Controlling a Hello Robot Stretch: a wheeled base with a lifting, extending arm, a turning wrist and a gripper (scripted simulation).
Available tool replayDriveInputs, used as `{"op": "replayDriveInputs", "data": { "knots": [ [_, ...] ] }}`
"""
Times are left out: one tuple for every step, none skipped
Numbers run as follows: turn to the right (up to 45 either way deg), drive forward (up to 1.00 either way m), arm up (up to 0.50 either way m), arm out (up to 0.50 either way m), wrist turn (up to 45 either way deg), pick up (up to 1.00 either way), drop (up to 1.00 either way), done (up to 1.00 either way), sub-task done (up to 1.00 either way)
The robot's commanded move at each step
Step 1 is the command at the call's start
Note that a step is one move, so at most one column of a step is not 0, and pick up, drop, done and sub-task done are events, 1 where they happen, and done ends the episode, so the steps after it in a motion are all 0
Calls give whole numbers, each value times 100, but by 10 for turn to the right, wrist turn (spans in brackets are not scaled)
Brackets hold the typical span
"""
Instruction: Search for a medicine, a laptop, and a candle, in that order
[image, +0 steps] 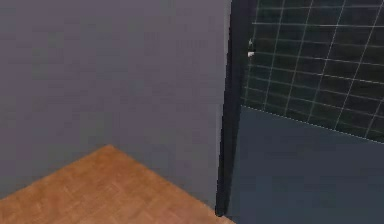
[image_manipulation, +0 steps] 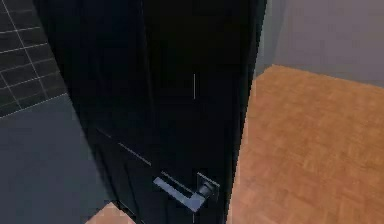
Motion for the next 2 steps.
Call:
{"op": "replayDriveInputs", "data": {
  "knots": [
    [330, 0, 0, 0, 0, 0, 0, 0, 0],
    [0, 100, 0, 0, 0, 0, 0, 0, 0]
  ]
}}
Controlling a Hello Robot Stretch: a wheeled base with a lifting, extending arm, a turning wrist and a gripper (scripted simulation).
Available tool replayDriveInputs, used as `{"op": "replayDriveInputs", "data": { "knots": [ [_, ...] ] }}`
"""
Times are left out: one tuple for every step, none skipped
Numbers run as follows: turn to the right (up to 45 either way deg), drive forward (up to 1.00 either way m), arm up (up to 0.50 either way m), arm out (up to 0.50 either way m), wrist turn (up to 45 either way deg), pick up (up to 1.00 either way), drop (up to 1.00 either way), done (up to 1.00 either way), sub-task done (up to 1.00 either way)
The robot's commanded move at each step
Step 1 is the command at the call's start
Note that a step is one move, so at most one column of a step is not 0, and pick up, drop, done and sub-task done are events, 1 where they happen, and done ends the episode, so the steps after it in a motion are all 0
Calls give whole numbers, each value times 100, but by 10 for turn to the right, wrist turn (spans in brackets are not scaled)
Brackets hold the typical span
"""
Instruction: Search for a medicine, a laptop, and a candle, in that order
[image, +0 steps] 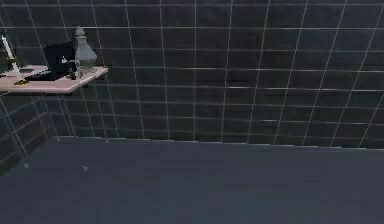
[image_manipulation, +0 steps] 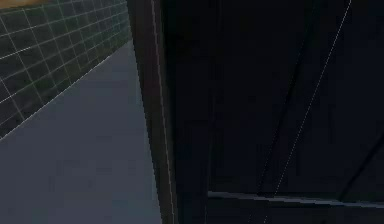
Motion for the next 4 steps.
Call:
{"op": "replayDriveInputs", "data": {
  "knots": [
    [90, 0, 0, 0, 0, 0, 0, 0, 0],
    [0, 25, 0, 0, 0, 0, 0, 0, 0],
    [-450, 0, 0, 0, 0, 0, 0, 0, 0],
    [0, 100, 0, 0, 0, 0, 0, 0, 0]
  ]
}}
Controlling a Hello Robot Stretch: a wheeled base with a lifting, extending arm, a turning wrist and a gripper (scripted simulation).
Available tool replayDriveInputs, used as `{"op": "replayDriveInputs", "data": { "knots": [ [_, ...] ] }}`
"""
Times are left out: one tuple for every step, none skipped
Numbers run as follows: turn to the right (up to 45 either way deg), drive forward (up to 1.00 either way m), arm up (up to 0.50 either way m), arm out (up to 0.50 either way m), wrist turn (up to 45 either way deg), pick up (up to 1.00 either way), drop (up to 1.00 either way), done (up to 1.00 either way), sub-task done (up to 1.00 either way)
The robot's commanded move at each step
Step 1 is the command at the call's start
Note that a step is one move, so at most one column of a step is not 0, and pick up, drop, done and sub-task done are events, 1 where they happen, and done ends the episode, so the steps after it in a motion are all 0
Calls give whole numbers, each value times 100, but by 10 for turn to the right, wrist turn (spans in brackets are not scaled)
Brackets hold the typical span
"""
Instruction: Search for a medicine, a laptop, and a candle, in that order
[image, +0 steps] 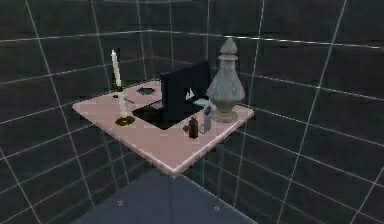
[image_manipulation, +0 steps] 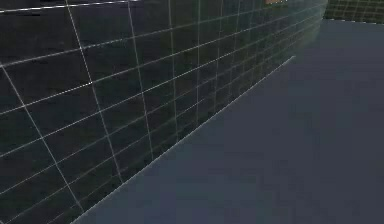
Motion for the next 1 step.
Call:
{"op": "replayDriveInputs", "data": {
  "knots": [
    [-330, 0, 0, 0, 0, 0, 0, 0, 0]
  ]
}}
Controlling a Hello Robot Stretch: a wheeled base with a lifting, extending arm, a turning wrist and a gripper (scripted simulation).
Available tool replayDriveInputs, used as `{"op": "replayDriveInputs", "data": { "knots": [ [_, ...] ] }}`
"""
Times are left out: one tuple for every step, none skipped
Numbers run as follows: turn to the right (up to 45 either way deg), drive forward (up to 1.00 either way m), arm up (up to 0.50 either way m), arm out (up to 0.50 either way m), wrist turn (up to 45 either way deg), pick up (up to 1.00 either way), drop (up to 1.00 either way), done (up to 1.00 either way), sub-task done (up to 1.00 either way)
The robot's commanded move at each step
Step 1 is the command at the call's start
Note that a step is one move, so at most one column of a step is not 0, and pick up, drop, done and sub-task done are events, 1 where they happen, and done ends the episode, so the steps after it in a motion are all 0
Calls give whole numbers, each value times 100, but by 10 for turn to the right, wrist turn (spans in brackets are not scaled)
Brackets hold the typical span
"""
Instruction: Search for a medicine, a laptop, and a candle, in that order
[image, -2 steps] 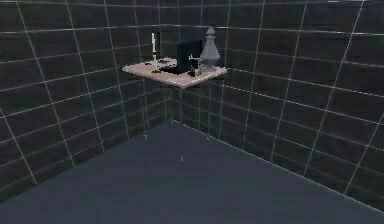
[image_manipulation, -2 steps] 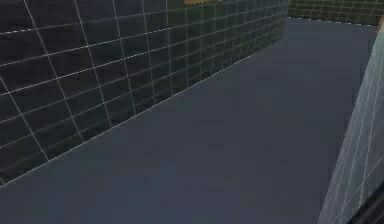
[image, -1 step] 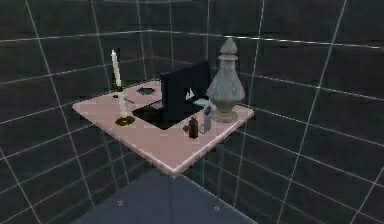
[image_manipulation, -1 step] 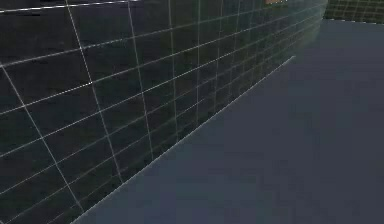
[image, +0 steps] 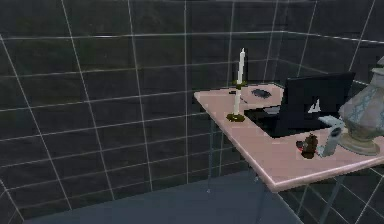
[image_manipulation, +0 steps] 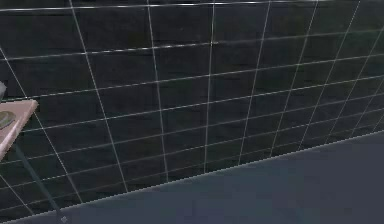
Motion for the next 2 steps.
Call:
{"op": "replayDriveInputs", "data": {
  "knots": [
    [0, 5, 0, 0, 0, 0, 0, 0, 0],
    [330, 0, 0, 0, 0, 0, 0, 0, 0]
  ]
}}
